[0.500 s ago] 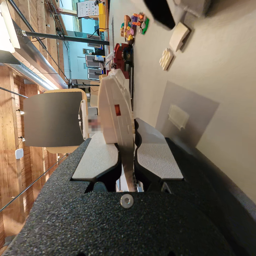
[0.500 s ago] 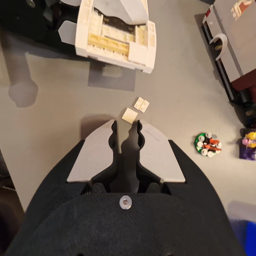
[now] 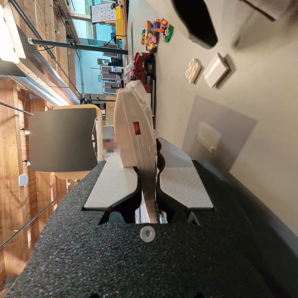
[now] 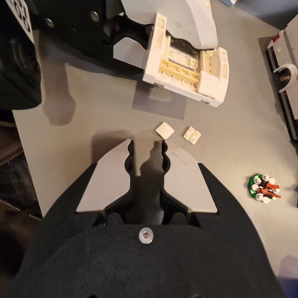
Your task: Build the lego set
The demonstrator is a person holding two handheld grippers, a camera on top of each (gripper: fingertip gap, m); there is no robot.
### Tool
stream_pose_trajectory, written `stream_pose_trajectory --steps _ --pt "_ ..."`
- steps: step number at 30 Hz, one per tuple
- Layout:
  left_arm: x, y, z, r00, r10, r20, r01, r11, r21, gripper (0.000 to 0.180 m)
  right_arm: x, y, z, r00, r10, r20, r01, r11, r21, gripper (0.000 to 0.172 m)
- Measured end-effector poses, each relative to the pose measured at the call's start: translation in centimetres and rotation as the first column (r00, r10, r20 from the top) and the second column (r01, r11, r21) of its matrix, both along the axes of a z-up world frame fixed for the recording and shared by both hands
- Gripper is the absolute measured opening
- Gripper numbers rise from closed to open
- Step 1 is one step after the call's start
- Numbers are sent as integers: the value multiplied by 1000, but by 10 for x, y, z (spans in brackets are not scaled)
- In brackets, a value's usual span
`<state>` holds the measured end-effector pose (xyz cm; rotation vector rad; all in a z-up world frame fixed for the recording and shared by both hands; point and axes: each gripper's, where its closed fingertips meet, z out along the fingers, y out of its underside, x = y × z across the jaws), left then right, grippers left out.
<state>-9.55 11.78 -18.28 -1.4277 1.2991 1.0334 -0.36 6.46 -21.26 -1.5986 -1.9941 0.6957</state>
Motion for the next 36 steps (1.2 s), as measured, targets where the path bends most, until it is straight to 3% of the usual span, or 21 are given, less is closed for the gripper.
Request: stream_pose_trajectory --steps 8,14,19,30,36 --pt "0 0 4 1000 -5 -6 5 1000 16 15 -15 23 12 954 296 -56 -286 948 141 33" --pt "-5 -1 7 998 2 -67 2 999 48 15 -22 23 7 860 509 -25 -499 852 160 37" --pt "-5 -1 6 997 -8 -74 11 999 41 15 -22 17 5 809 586 -42 -582 809 83 37" --pt "-7 -2 7 995 5 -102 -1 999 46 15 -19 12 -5 823 568 -3 -568 822 49 16" --pt "-16 0 11 991 71 -115 -63 995 74 15 -31 27 23 937 332 -108 -329 943 44 16"
